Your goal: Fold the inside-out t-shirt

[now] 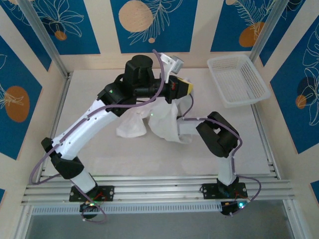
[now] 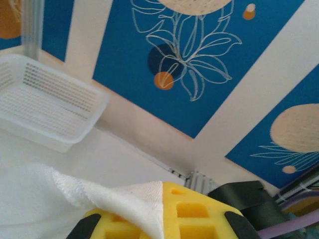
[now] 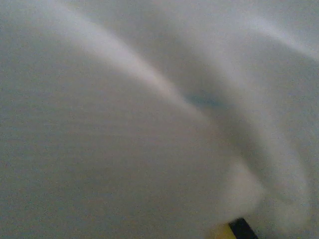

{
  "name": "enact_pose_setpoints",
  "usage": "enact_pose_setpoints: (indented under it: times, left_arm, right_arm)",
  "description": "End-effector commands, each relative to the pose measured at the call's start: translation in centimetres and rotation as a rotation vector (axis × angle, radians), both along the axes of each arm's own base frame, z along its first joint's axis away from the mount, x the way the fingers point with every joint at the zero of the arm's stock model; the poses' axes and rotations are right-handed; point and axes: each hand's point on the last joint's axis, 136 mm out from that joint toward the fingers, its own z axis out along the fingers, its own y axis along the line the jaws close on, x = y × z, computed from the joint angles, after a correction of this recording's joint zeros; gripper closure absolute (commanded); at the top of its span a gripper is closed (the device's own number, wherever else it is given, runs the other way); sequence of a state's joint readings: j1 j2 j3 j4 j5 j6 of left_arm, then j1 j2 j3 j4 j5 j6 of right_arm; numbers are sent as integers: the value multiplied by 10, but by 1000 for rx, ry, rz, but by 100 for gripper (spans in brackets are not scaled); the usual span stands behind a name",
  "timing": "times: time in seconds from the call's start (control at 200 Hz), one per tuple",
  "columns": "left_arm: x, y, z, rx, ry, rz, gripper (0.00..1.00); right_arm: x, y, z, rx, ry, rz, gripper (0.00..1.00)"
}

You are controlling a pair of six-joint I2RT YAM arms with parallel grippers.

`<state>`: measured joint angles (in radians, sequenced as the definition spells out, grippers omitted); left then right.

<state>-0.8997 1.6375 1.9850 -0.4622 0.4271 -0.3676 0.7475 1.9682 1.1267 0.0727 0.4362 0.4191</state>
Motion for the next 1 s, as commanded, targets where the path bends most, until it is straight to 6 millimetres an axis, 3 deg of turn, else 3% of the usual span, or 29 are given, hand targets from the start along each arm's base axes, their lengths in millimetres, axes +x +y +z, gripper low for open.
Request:
enact_pose_setpoints:
  times: [0.0,0.21,0.43,0.59,0.71,0.75,0.77,0.795,0.805,0.995]
  left_arm:
    - [-34,-14,34,-106,-18,-131,100]
    - [-96,-31,41,-125,-34,-302,100]
    - [-134,-22,40,-113,-108,-406,100]
    - [-157,-17,39,-102,-162,-487,100]
    - [-153,-16,29,-58,-198,-461,100]
    - [-153,-16,27,-49,-203,-462,100]
    - [-154,-16,26,-46,-205,-465,100]
    - [-154,-16,25,-42,-212,-464,100]
    - [-153,-16,25,-40,-213,-464,100]
    - [-148,-6,28,-12,-301,-416,100]
  right_arm:
    - [6,-10,3,52,141,-71,100]
    - [28,-6,1,43,239,-81,100]
    - [29,-9,-19,-6,327,-74,97]
    - [21,-16,-36,-63,377,-57,76]
    - [18,-26,-36,-110,375,-71,47]
    - [16,-30,-37,-134,384,-75,34]
    - [14,-33,-37,-150,391,-77,23]
    - [13,-36,-38,-172,399,-79,3]
    - [12,-37,-39,-183,403,-80,0]
    - [-4,-58,-57,-358,458,-54,2]
